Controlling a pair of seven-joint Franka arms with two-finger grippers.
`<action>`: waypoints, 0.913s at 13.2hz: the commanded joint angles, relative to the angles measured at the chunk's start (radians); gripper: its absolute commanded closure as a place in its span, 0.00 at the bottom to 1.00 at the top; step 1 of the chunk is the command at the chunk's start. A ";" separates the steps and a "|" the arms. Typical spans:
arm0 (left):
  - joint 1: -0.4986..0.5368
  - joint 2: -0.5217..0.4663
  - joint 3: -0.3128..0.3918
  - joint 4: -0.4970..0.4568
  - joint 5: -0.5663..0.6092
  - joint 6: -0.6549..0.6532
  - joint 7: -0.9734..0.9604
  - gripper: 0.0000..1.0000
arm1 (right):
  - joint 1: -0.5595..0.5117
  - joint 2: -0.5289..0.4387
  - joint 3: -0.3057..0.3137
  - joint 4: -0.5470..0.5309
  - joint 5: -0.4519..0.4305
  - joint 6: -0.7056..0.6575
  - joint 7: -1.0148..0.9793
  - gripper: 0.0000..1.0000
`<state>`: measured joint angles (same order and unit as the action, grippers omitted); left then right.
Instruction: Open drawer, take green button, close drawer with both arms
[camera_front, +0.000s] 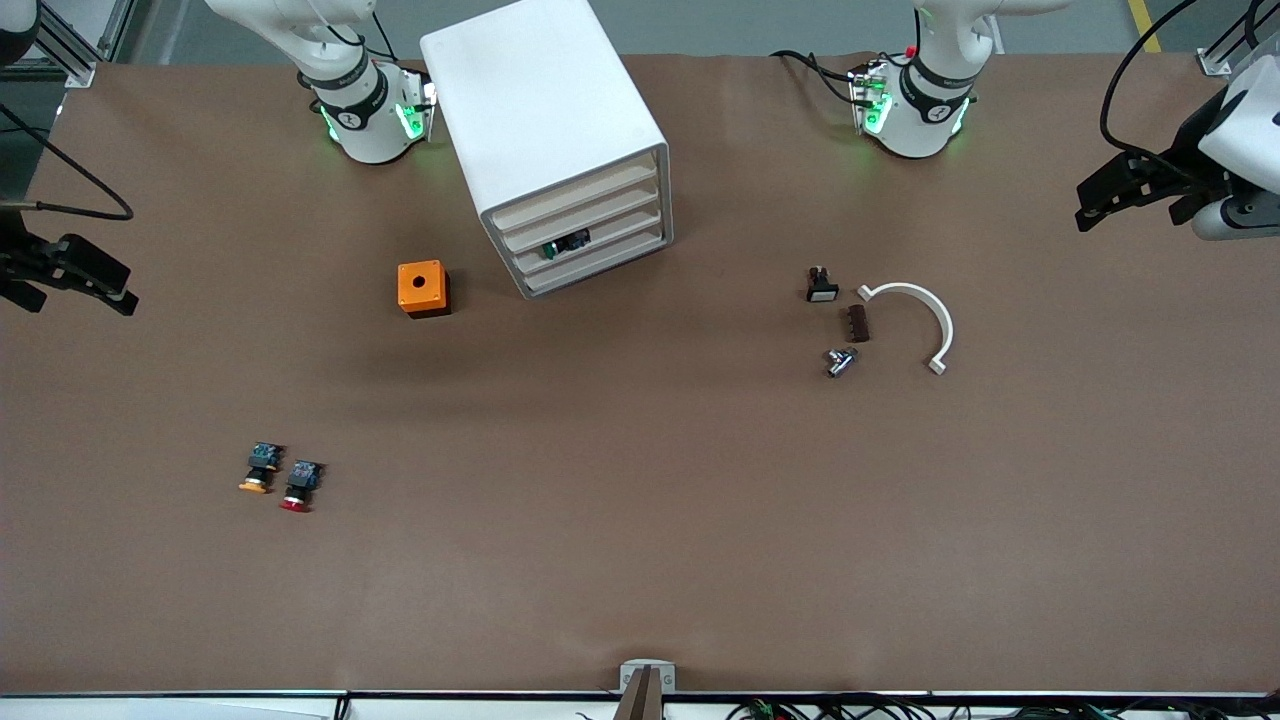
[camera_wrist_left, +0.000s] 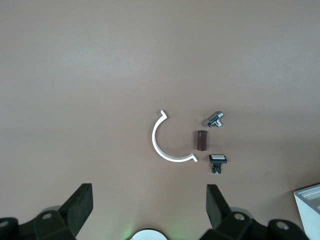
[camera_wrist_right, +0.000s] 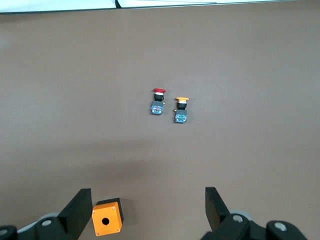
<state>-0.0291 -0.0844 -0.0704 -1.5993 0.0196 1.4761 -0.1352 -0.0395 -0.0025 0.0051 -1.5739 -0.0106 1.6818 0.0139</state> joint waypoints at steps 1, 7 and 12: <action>0.000 -0.003 0.000 0.007 0.000 -0.005 0.014 0.00 | -0.026 -0.045 0.021 -0.054 0.006 0.021 0.001 0.00; -0.003 0.038 0.000 0.029 0.002 -0.008 0.009 0.00 | -0.026 -0.045 0.023 -0.054 0.005 0.022 0.001 0.00; -0.029 0.130 -0.015 0.030 -0.010 0.001 -0.006 0.00 | -0.022 -0.045 0.023 -0.054 0.005 0.022 0.001 0.00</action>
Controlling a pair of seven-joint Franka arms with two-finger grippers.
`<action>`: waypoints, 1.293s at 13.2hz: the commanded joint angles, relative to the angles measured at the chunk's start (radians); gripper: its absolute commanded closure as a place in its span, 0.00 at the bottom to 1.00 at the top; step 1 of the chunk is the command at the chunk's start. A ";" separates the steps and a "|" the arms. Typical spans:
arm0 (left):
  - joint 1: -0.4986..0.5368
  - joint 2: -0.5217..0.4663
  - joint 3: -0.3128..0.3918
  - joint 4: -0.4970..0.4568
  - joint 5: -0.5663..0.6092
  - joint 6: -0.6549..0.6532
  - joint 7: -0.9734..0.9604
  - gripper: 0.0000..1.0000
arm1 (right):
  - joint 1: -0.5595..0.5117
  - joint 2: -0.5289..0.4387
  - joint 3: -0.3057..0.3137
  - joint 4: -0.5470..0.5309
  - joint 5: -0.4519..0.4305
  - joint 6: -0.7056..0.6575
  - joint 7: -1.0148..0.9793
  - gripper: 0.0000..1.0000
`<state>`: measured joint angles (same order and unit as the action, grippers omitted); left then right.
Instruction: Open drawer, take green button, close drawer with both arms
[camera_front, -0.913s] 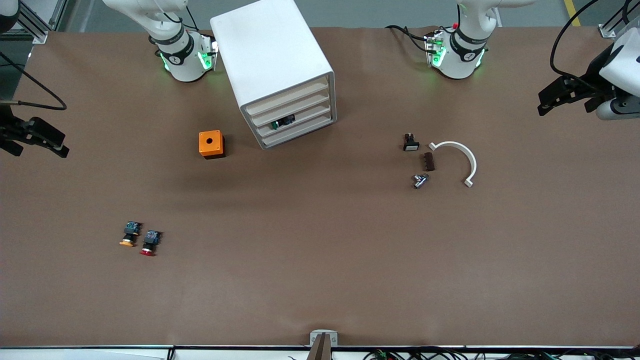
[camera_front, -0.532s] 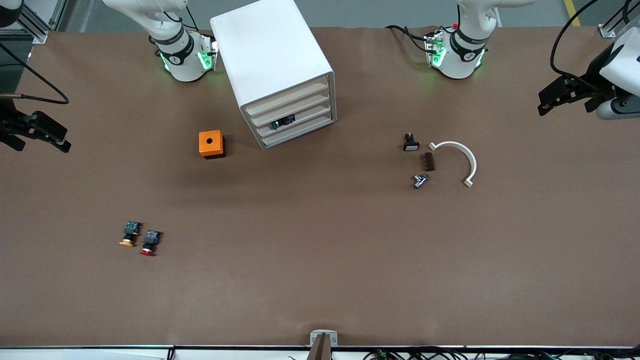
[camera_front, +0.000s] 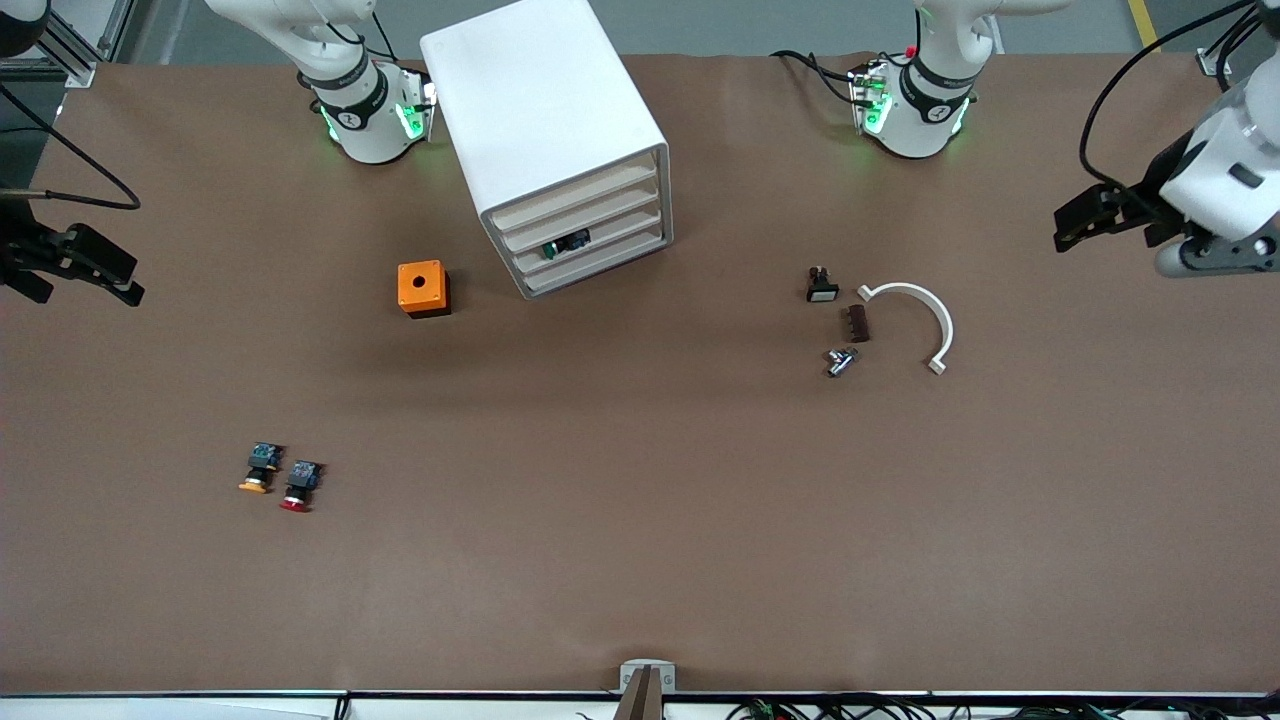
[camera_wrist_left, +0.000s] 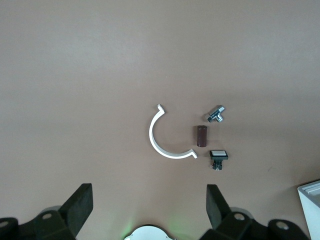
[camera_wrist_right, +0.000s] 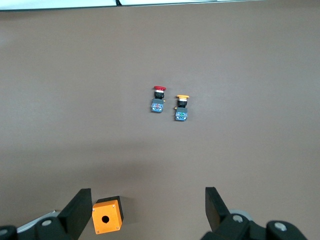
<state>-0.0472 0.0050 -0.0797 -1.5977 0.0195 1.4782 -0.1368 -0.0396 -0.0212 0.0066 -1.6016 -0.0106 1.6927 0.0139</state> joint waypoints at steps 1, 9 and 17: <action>-0.014 0.070 -0.008 0.028 -0.013 0.004 -0.006 0.00 | -0.020 -0.026 0.021 -0.026 0.003 0.012 0.001 0.00; -0.141 0.366 -0.012 0.185 -0.075 0.007 -0.426 0.00 | -0.019 -0.026 0.021 -0.026 -0.003 0.012 0.001 0.00; -0.347 0.558 -0.012 0.228 -0.084 0.149 -0.785 0.00 | -0.017 -0.026 0.021 -0.026 -0.003 0.012 0.001 0.00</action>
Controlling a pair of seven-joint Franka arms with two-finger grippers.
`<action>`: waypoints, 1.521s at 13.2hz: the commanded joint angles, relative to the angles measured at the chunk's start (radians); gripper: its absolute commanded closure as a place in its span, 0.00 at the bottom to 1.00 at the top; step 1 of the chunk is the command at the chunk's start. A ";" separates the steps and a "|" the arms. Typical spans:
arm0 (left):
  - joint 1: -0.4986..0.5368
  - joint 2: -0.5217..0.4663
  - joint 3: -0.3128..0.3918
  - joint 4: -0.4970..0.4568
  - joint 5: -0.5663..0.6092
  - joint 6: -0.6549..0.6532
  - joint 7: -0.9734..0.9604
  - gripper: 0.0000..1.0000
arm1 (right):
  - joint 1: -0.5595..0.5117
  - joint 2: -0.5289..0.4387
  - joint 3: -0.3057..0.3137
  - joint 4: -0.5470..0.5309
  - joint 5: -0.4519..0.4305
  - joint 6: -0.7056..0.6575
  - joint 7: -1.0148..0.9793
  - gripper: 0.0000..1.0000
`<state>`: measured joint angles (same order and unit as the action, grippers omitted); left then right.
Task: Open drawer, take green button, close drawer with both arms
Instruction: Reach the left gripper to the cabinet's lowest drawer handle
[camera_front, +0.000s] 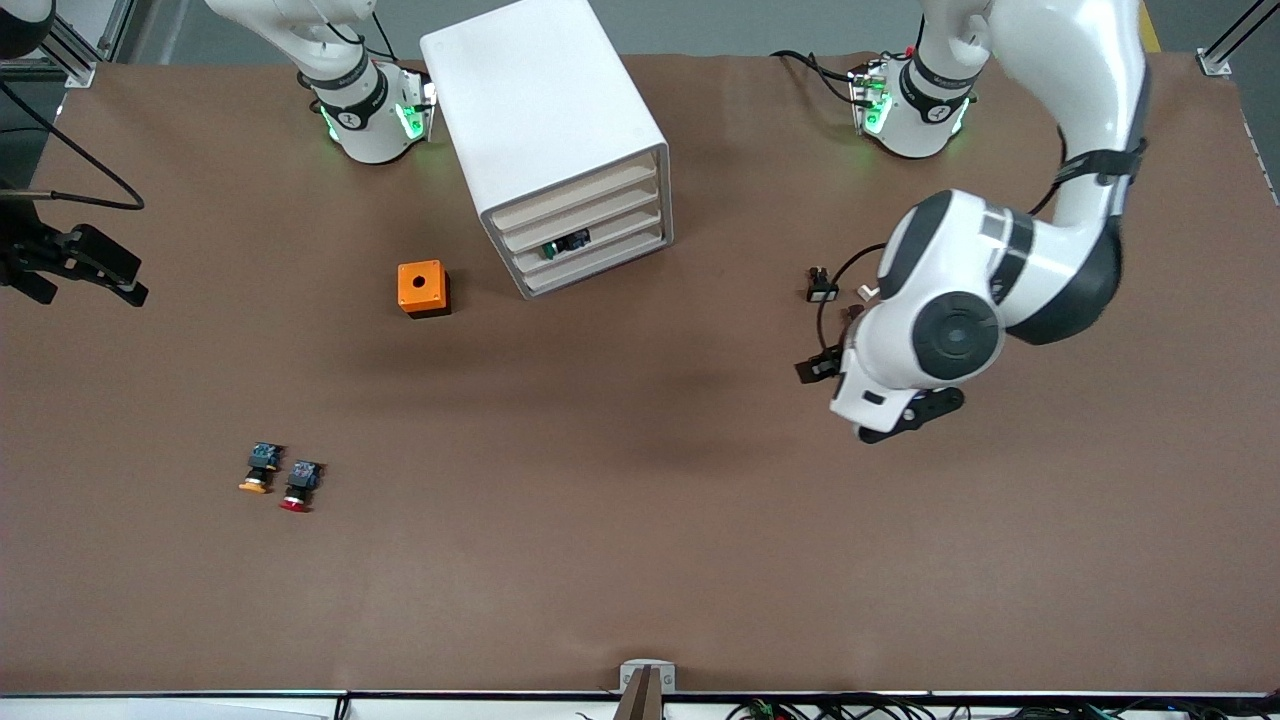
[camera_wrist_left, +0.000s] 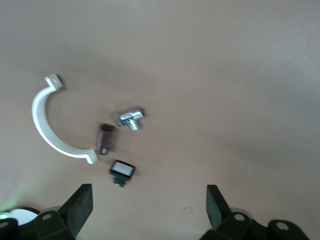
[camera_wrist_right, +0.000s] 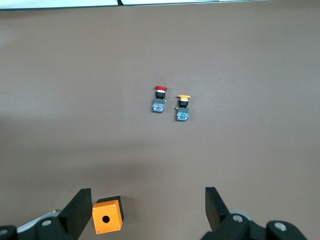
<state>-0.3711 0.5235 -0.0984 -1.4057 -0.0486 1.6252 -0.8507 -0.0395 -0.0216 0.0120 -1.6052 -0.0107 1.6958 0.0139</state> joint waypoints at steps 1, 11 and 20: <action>-0.041 0.050 0.006 0.034 -0.016 0.004 -0.111 0.00 | -0.016 -0.026 0.016 -0.022 -0.003 0.008 0.001 0.00; -0.069 0.141 0.008 0.036 -0.218 0.068 -0.422 0.00 | -0.016 -0.023 0.014 -0.018 -0.005 0.005 0.003 0.00; -0.101 0.277 0.006 0.031 -0.562 0.070 -0.927 0.00 | -0.017 -0.023 0.014 -0.021 -0.003 0.001 0.001 0.00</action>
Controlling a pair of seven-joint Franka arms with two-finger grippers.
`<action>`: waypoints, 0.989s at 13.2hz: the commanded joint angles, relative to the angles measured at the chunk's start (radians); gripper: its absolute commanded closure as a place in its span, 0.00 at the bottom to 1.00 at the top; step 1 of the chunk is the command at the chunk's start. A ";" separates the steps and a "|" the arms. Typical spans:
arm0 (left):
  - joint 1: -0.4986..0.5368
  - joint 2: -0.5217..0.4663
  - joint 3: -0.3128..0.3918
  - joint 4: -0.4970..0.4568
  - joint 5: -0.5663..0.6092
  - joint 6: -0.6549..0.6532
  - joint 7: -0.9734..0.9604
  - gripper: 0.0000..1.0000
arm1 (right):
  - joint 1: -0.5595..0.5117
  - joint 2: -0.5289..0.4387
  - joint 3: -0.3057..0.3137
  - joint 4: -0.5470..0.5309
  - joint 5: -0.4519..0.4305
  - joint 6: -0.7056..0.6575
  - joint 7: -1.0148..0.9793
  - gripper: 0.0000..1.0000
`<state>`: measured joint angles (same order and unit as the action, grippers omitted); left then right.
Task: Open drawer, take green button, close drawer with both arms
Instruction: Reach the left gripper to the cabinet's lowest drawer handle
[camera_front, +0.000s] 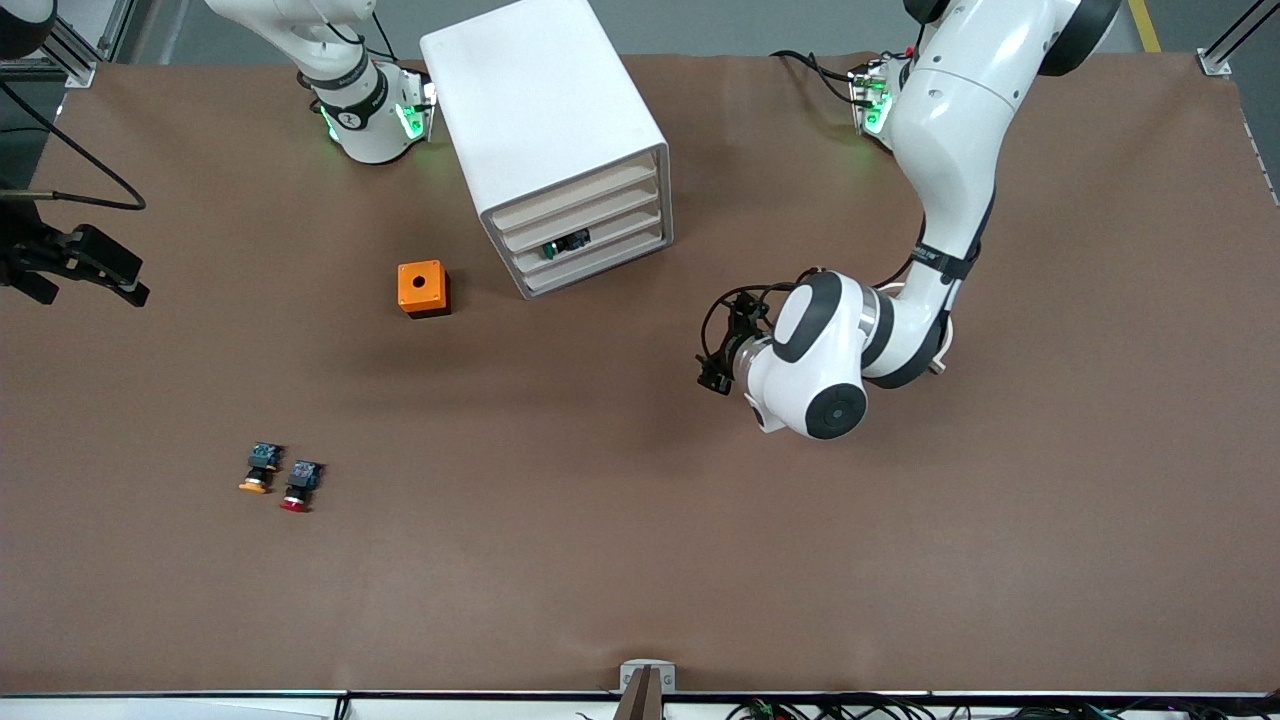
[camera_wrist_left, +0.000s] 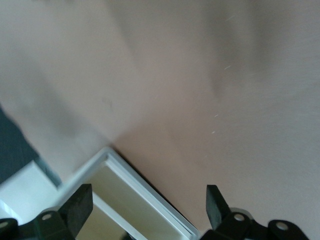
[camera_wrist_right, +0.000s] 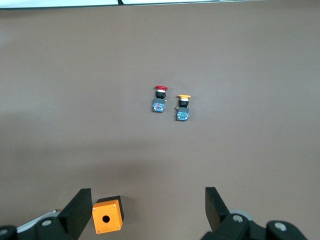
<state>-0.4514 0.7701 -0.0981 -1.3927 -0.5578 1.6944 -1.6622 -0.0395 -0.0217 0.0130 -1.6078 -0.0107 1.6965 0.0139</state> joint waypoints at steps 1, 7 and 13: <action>-0.030 0.037 0.008 0.018 -0.065 -0.001 -0.141 0.00 | -0.017 -0.021 0.013 -0.018 -0.003 -0.001 0.001 0.00; -0.098 0.119 0.008 0.001 -0.232 -0.005 -0.258 0.01 | -0.020 -0.014 0.012 -0.011 0.005 -0.003 0.001 0.00; -0.150 0.146 0.006 0.000 -0.280 -0.065 -0.482 0.12 | -0.020 0.009 0.012 -0.011 0.026 0.003 0.001 0.00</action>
<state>-0.5945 0.9138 -0.0996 -1.4011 -0.7991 1.6743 -2.1073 -0.0396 -0.0160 0.0114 -1.6146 -0.0068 1.6928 0.0139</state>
